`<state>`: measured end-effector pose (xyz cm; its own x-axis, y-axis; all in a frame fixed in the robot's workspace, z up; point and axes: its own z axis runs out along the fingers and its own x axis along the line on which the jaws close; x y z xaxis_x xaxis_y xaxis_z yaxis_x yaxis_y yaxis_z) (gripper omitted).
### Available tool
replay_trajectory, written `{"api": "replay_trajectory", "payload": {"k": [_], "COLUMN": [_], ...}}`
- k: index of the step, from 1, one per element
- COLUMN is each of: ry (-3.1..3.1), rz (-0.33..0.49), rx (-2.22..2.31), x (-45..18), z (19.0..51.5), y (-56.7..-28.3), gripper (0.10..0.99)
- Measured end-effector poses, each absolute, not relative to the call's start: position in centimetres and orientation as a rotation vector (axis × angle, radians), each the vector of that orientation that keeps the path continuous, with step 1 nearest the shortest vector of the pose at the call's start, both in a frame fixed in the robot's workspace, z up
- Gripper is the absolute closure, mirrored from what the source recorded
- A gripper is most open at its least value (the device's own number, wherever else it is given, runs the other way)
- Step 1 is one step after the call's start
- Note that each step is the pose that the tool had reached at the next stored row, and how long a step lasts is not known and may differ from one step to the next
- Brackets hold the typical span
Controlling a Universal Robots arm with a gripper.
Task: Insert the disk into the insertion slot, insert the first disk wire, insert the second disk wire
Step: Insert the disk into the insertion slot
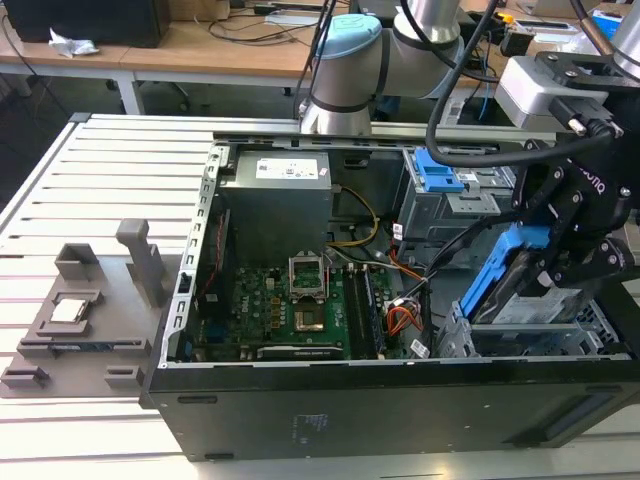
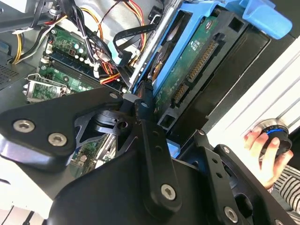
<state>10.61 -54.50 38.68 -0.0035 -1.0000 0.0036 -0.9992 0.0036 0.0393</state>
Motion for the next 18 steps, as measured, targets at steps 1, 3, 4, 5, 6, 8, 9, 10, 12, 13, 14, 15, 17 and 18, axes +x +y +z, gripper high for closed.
{"api": "replay_trajectory", "payload": {"k": [1,3,4,5,6,8,9,10,12,13,14,15,17,18], "ry": [-2.204,-2.204,-2.204,-2.204,-2.204,-2.204,-2.204,-2.204,-2.204,-2.204,-2.204,-2.204,-2.204,-2.204], "rz": [-0.040,-0.040,-0.040,-0.040,-0.040,-0.040,-0.040,-0.040,-0.040,-0.040,-0.040,-0.040,-0.040,-0.040], "rx": [2.196,2.196,2.196,2.196,2.196,2.196,2.196,2.196,2.196,2.196,2.196,2.196,2.196,2.196], "x": [10.61,10.61,10.60,10.60,10.61,10.61,10.61,10.60,10.61,10.61,10.60,10.60,10.60,10.60], "z": [38.68,38.66,38.66,38.66,38.65,38.64,38.64,38.63,38.62,38.62,38.61,38.60,38.59,38.58], "y": [-54.50,-54.50,-54.50,-54.51,-54.51,-54.50,-54.51,-54.51,-54.50,-54.50,-54.50,-54.51,-54.51,-54.51], "gripper": [0.714,0.647,0.647,0.647,0.647,0.663,0.663,0.725,0.851,0.973,0.980,0.980,0.980,0.980]}}
